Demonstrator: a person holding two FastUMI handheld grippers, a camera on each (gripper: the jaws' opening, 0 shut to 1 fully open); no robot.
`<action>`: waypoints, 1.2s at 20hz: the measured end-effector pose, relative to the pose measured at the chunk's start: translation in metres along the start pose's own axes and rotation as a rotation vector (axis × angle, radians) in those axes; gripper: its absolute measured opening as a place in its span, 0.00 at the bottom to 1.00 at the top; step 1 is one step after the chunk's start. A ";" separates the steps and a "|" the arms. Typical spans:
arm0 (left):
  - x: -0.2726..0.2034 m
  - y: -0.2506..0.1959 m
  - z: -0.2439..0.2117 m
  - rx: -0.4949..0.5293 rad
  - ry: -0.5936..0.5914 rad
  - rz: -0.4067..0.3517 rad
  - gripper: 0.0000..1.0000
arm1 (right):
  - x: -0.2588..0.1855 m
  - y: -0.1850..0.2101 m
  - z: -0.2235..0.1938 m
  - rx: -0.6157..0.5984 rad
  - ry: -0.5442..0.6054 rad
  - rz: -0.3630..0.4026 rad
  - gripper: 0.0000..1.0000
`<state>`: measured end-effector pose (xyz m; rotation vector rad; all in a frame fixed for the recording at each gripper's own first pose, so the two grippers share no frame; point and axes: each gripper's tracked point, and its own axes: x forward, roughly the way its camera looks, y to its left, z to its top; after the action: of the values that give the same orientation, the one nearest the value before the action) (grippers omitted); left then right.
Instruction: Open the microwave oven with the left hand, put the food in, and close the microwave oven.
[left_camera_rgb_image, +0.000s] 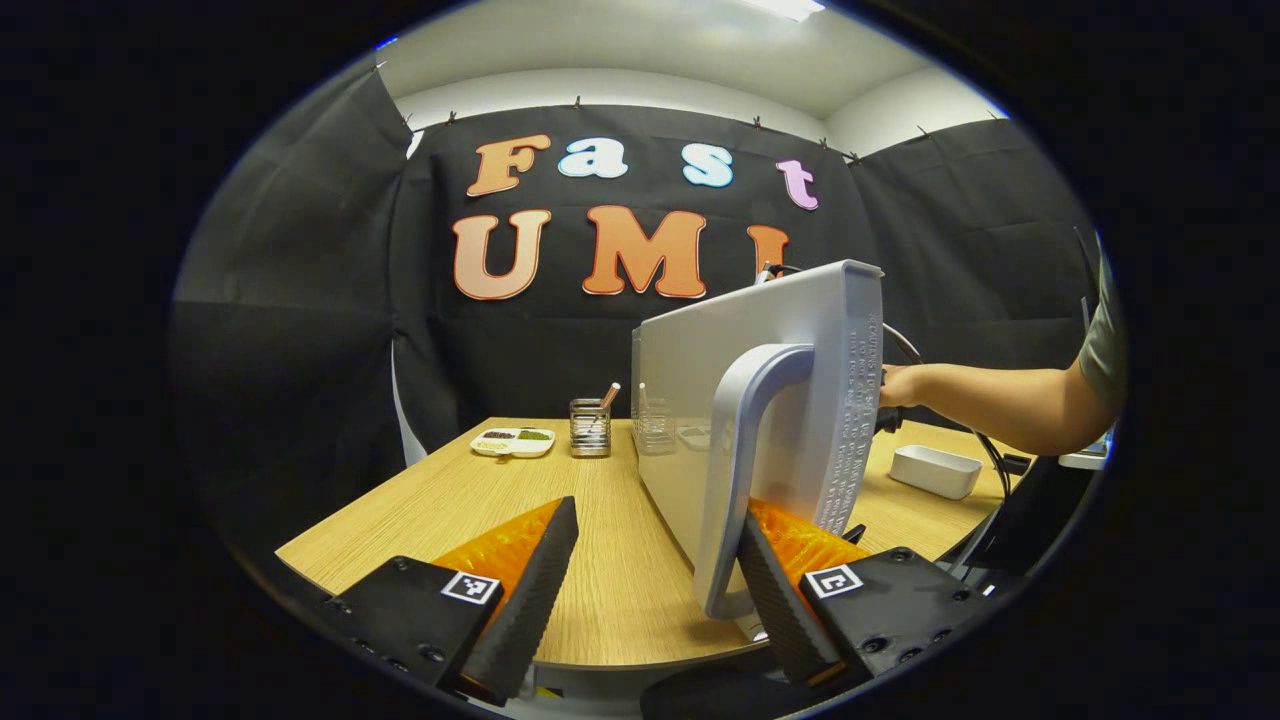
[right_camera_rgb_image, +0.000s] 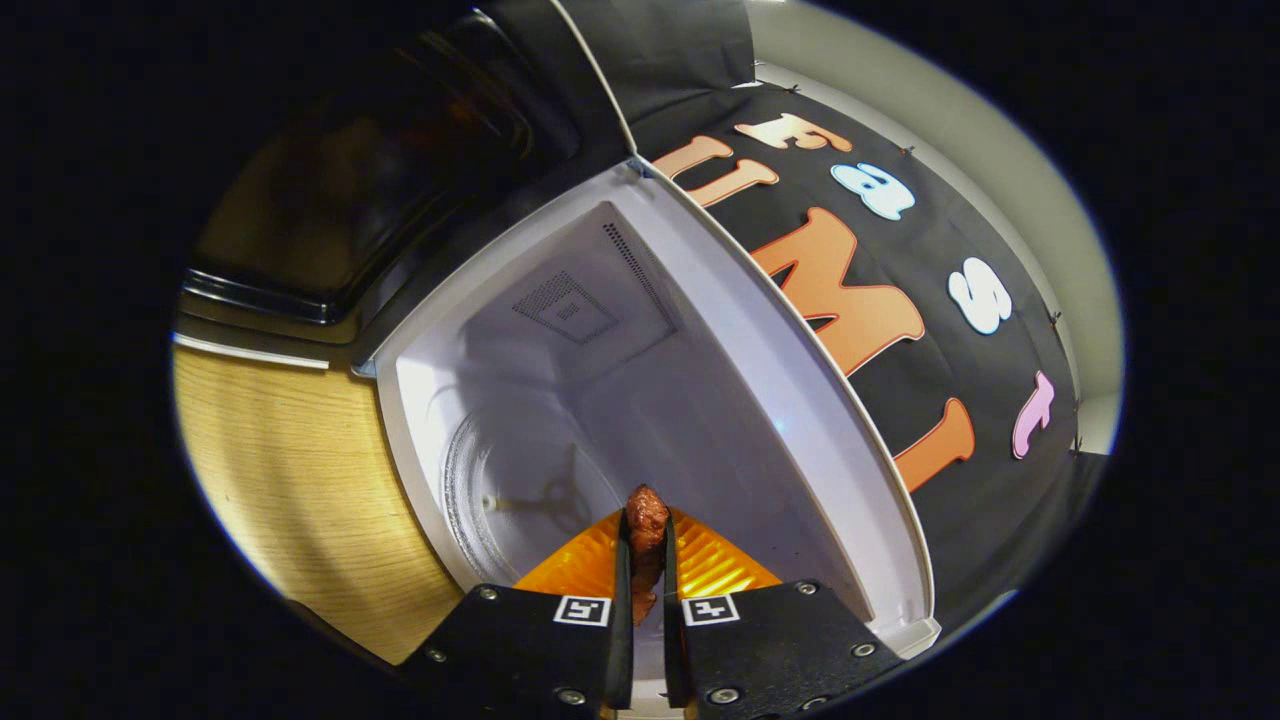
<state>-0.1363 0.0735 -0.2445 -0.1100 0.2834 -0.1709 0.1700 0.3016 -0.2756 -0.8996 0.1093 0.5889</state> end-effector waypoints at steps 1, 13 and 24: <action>0.000 0.000 0.000 0.002 0.001 0.002 0.95 | 0.004 0.001 -0.001 -0.003 -0.002 0.005 0.12; -0.002 -0.001 0.000 0.004 0.009 0.018 0.95 | 0.023 0.013 -0.018 -0.122 0.027 0.022 0.17; -0.003 -0.003 0.000 0.002 0.007 0.027 0.95 | 0.011 0.006 -0.016 -0.059 0.046 0.048 0.66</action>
<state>-0.1395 0.0715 -0.2434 -0.1031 0.2920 -0.1451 0.1786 0.2972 -0.2934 -0.9700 0.1562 0.6183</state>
